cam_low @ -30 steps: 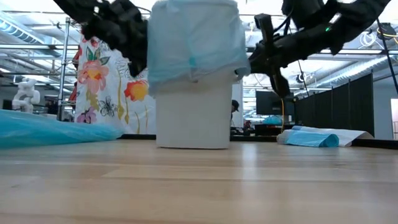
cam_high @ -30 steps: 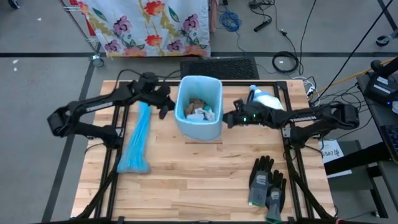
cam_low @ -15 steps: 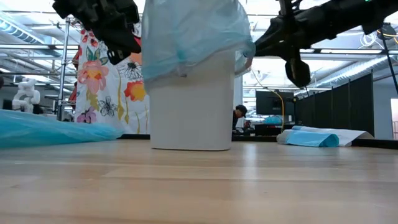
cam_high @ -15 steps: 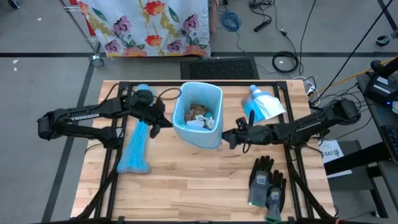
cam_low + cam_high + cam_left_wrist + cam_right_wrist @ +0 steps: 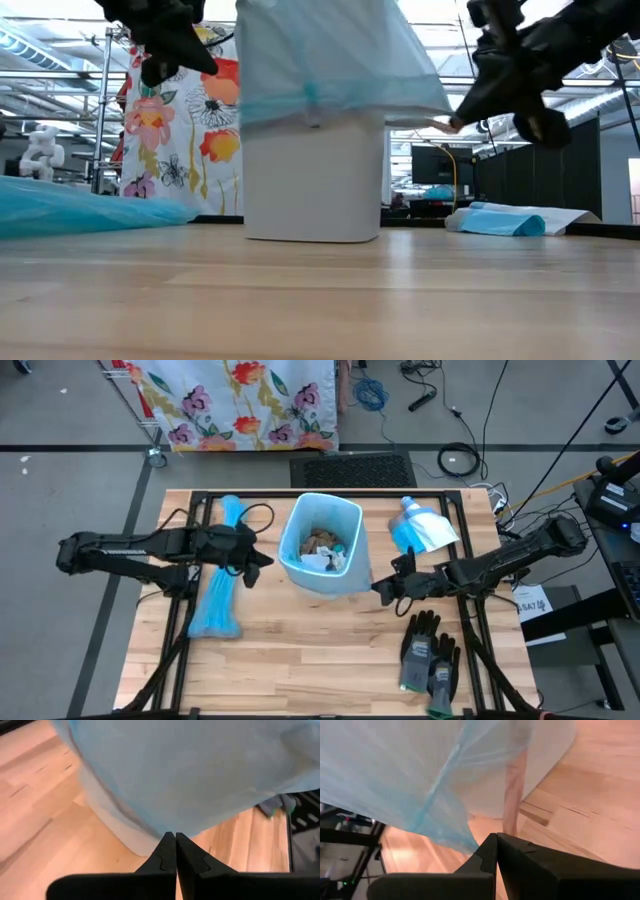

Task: Place trash/remove bag and relplace
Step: Remove the blue trash bag from the white trash bin

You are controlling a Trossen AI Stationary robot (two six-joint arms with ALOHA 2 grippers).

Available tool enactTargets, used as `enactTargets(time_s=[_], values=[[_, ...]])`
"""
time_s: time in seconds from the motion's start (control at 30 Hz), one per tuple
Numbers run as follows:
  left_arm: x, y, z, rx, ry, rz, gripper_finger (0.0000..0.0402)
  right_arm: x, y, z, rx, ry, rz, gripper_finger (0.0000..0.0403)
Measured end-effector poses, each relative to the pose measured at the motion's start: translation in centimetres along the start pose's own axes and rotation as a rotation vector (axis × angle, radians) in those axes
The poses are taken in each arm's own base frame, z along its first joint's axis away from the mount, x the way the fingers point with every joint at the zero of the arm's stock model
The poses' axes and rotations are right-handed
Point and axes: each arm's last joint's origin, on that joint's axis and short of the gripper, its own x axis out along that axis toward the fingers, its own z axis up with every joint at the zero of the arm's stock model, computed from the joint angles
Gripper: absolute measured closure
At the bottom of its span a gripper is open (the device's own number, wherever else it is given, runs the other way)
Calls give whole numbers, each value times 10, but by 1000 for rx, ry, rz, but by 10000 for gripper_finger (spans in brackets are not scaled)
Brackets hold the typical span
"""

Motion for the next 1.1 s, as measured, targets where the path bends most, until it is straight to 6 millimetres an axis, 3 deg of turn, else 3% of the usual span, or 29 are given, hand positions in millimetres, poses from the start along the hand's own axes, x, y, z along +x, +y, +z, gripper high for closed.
enactTargets(time_s=[0.37,0.73,1.1], values=[[-2,-25,-17,-48,-60,69,401,-27,12,18,-177,-79,173,386],[-3,-27,-20,-27,-82,107,401,-27,-6,31,-109,-84,30,283],[-3,-25,-20,-14,-86,139,401,-6,-7,34,-129,-67,8,260]])
